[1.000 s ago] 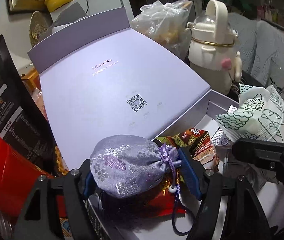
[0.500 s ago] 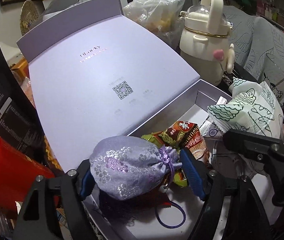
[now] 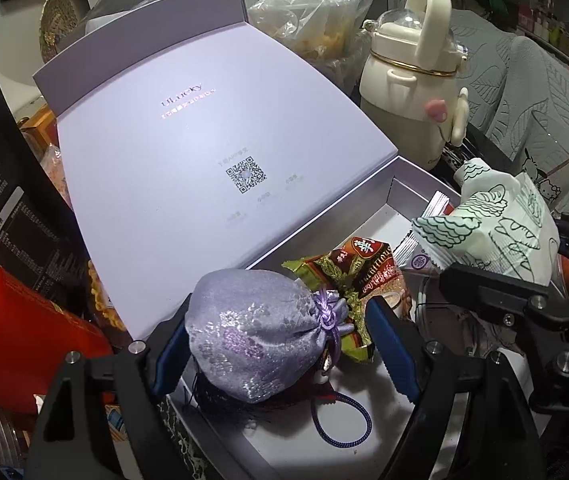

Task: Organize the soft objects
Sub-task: 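Open both tools to drop the pouch and white packet into the box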

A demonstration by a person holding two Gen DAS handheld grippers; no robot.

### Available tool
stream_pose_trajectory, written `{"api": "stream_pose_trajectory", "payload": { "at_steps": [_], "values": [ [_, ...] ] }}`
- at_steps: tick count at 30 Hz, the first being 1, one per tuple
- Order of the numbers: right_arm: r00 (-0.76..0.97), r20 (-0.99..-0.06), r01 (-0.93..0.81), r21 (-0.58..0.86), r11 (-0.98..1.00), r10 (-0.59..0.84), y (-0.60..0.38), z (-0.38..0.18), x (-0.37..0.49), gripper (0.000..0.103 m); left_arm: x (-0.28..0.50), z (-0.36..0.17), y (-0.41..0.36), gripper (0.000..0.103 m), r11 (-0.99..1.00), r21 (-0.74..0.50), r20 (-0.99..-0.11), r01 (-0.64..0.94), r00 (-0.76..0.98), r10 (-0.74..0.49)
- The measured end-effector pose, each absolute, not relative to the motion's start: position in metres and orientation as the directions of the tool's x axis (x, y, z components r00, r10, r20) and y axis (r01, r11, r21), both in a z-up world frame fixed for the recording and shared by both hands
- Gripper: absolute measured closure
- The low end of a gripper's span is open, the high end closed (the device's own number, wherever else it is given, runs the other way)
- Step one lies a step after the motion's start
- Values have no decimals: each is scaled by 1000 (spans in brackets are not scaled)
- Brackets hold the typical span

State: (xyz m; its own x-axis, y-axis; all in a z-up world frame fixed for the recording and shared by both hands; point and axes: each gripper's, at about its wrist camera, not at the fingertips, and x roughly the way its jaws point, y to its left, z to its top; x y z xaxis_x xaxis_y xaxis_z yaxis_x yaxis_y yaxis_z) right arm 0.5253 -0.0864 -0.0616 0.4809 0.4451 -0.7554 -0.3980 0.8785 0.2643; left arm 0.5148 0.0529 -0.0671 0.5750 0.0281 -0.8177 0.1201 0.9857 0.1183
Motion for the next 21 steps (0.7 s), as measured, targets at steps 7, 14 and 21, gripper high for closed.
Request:
{"api": "stream_pose_trajectory", "payload": {
  "at_steps": [7, 14, 21],
  "values": [
    [473, -757, -388, 280, 878, 451, -89, -61, 526, 34, 507, -51, 53, 21, 980, 158, -805, 118, 590, 59],
    [477, -753, -399, 274, 875, 453, -87, -56, 524, 23, 502, -44, 55, 21, 977, 180, -797, 116, 599, 76],
    [501, -739, -398, 265, 878, 450, -90, -45, 520, 21, 497, -38, 56, 21, 981, 153, -794, 120, 606, 50]
  ]
}}
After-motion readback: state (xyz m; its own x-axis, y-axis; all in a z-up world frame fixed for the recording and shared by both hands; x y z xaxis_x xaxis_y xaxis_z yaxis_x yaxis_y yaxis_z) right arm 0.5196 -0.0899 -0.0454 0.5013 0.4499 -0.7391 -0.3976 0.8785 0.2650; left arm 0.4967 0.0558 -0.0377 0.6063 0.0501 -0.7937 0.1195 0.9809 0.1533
